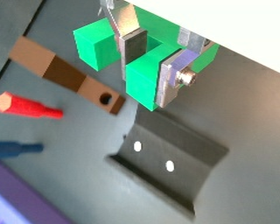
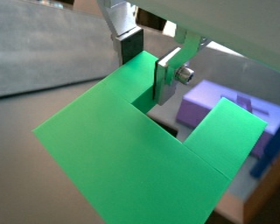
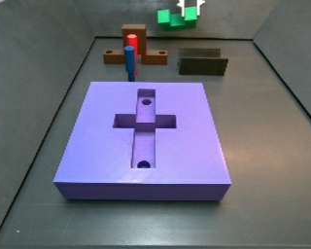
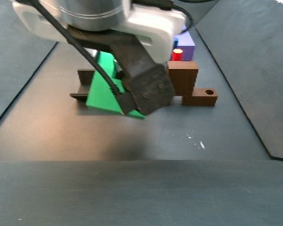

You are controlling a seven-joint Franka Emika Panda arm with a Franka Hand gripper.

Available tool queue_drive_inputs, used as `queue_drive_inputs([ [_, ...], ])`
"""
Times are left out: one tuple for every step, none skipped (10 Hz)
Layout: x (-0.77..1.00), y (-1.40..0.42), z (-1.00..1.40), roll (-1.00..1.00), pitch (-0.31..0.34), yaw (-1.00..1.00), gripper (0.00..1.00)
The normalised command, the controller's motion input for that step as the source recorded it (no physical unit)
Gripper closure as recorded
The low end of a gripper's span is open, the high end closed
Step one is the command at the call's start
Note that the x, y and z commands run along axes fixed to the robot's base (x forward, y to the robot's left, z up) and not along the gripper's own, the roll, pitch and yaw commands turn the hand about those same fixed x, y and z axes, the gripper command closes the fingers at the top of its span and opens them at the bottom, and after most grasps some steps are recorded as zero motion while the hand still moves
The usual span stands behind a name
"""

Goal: Pick up the green object. Move up. Place the green object on the fixture. Regrasp the green object. Move to above the board. Insert the green object.
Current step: Place the green object on the fixture.

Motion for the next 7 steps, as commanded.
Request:
queue_drive_inputs([
  [0.81, -0.30, 0.17, -0.37, 0.106, 0.00, 1.00],
  [0.75, -0.30, 0.15, -0.34, 0.151, 0.00, 1.00],
  [0.83, -0.24, 0.13, -0.37, 0.149, 0.00, 1.00],
  [0.95, -0.08, 0.07, -0.45, 0.171, 0.00, 1.00],
  [0.99, -0.01, 0.05, -0.51, 0.151, 0.00, 1.00],
  [1.00, -0.08, 0.01, -0.50, 0.123, 0.00, 1.00],
  [1.00, -0.14, 0.00, -0.47, 0.131, 0.00, 1.00],
])
